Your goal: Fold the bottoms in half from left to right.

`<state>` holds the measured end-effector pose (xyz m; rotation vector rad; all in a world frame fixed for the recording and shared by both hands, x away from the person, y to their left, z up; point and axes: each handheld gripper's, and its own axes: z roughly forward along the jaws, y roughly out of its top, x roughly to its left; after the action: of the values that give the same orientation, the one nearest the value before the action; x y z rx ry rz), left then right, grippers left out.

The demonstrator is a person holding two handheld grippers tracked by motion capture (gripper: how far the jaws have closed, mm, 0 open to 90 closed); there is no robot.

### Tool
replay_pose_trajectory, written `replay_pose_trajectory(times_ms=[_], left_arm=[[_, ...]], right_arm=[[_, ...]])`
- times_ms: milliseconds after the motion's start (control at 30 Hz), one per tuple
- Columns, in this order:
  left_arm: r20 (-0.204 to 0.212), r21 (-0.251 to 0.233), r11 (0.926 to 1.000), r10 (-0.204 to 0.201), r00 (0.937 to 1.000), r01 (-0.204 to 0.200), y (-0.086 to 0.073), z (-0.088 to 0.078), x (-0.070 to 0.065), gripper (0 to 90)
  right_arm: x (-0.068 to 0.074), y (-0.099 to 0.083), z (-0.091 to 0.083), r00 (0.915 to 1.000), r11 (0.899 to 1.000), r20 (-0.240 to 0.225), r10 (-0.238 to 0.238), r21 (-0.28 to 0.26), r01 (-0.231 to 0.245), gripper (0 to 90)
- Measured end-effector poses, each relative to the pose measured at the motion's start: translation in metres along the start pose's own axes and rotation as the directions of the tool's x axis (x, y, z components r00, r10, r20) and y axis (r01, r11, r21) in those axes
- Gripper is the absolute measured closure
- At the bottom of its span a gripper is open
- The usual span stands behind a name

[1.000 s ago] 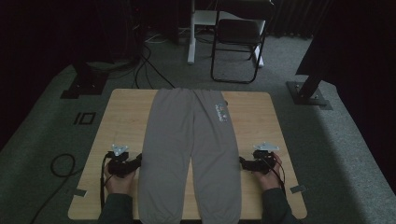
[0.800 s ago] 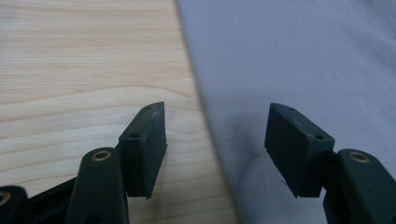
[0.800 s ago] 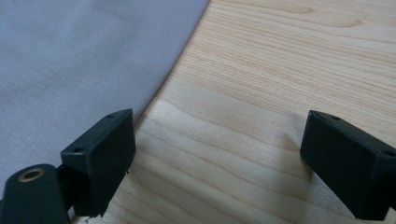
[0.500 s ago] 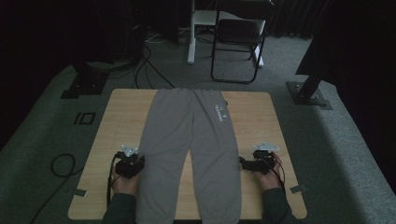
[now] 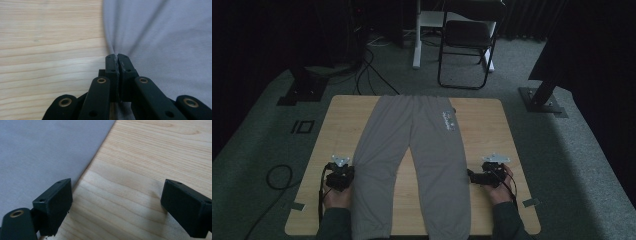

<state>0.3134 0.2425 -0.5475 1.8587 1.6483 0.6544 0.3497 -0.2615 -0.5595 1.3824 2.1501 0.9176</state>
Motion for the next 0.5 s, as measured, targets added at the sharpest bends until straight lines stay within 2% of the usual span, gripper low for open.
replay_pose_trajectory(times_ms=[100, 167, 333, 433, 467, 500], left_arm=[[0.034, -0.019, 0.9998, 0.009, 0.9994, -0.008, 0.002, -0.002, -0.006, 88.6], [0.049, -0.036, 0.9988, 0.036, 0.9982, -0.034, 0.004, -0.003, -0.013, 88.6], [0.083, -0.067, 0.9956, 0.071, 0.994, -0.066, 0.009, -0.006, -0.025, 88.6], [0.104, -0.084, 0.9944, 0.073, 0.992, -0.064, 0.011, -0.009, -0.028, 88.6], [0.106, -0.088, 0.9938, 0.078, 0.9913, -0.068, 0.011, -0.01, -0.029, 88.6], [0.105, -0.09, 0.9932, 0.083, 0.991, -0.074, 0.011, -0.01, -0.03, 88.6]], right_arm=[[0.001, -0.001, -0.001, 1.0, 1.0, -0.005, -0.004, 0.001, 0.004, 10.3], [0.002, -0.001, -0.001, 0.9999, 1.0, -0.008, -0.007, 0.001, 0.007, 10.3], [0.007, -0.002, -0.002, 0.9999, 1.0, -0.011, -0.011, 0.001, 0.011, 10.7], [0.013, -0.002, -0.004, 0.9999, 1.0, -0.011, -0.011, 0.008, 0.011, 14.7], [0.016, -0.002, -0.007, 0.9999, 1.0, 0.009, -0.007, 0.012, 0.007, 18.7], [0.021, -0.001, -0.011, 0.9987, 1.0, 0.048, -0.019, -0.007, 0.019, 20.8]])
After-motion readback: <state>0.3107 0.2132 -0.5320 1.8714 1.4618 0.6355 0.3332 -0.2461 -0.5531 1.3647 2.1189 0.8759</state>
